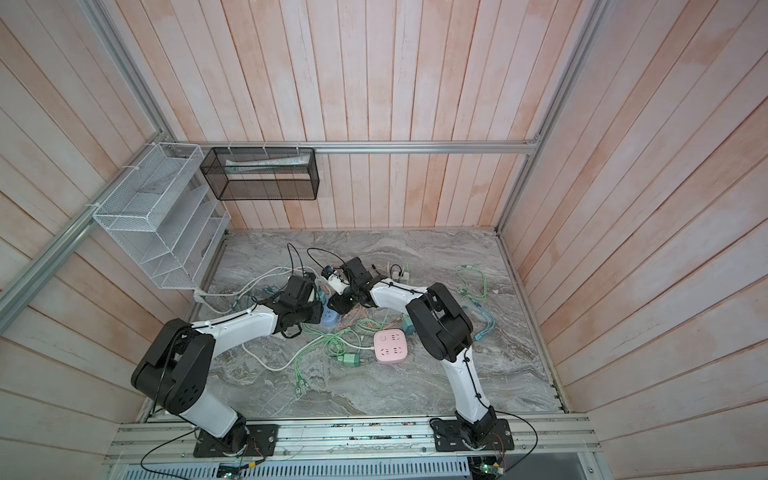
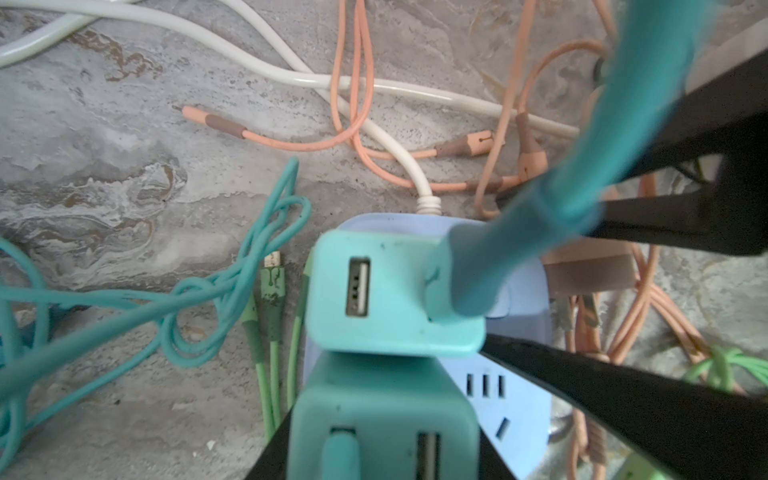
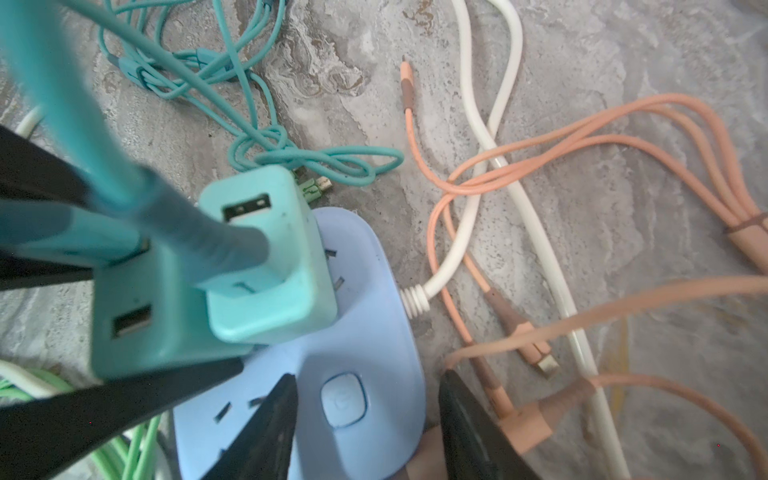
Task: Pull the plug off the socket
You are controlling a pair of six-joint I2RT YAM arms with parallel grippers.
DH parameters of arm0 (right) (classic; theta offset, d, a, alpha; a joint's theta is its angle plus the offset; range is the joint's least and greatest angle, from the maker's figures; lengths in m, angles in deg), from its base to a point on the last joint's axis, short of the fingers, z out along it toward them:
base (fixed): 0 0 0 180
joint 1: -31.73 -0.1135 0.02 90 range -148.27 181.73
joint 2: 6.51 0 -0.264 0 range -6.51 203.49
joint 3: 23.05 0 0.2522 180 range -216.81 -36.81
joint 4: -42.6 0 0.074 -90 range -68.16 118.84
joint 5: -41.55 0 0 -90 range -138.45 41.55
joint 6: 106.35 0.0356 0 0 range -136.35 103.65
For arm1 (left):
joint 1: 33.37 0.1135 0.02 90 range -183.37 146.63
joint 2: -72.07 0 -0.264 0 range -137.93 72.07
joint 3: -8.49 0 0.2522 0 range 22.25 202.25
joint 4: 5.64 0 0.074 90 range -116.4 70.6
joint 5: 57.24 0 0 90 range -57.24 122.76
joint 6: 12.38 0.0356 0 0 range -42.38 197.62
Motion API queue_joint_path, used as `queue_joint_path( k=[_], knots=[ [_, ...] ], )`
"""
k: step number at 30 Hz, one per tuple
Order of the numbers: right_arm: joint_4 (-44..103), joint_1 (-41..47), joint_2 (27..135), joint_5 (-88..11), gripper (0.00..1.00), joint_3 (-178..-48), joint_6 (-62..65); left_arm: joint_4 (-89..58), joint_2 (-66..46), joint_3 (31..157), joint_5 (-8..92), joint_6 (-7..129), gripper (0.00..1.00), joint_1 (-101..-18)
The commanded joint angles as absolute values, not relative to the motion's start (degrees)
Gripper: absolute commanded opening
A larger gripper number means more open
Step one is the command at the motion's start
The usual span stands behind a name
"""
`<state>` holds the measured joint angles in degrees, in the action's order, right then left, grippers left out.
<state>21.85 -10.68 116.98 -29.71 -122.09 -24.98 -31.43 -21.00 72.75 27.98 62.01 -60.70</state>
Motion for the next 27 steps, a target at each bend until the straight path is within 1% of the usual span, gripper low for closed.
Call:
queue_joint_path(
  k=[1, 5, 9, 14, 21, 25, 27],
  knots=[
    [16.26, -11.58, 119.53, -32.51, 0.53, -118.11, -27.02, -25.77, -18.28, 73.22, 31.11, 61.54, 0.25, -60.95],
    [16.44, -11.85, 119.68, -33.57, 0.51, -116.98, -27.34, -26.66, -18.58, 74.10, 29.51, 61.15, 0.24, -60.97],
    [16.10, -12.30, 120.26, -34.10, 0.51, -117.27, -27.08, -25.47, -17.96, 73.88, 29.09, 62.10, 0.23, -61.70],
    [15.74, -12.32, 120.85, -34.69, 0.50, -117.84, -26.51, -26.52, -17.94, 74.30, 25.53, 63.87, 0.21, -63.93],
    [15.57, -12.31, 121.25, -35.62, 0.49, -118.03, -25.72, -25.35, -15.77, 72.16, 23.50, 63.25, 0.19, -64.06],
    [15.56, -12.30, 121.53, -36.49, 0.48, -118.05, -25.48, -21.70, -14.11, 69.26, 26.76, 62.87, 0.18, -62.95],
    [15.57, -12.28, 121.43, -36.54, 0.48, -117.94, -25.42, -22.72, -14.43, 69.43, 27.16, 62.57, 0.18, -62.55]
  ],
)
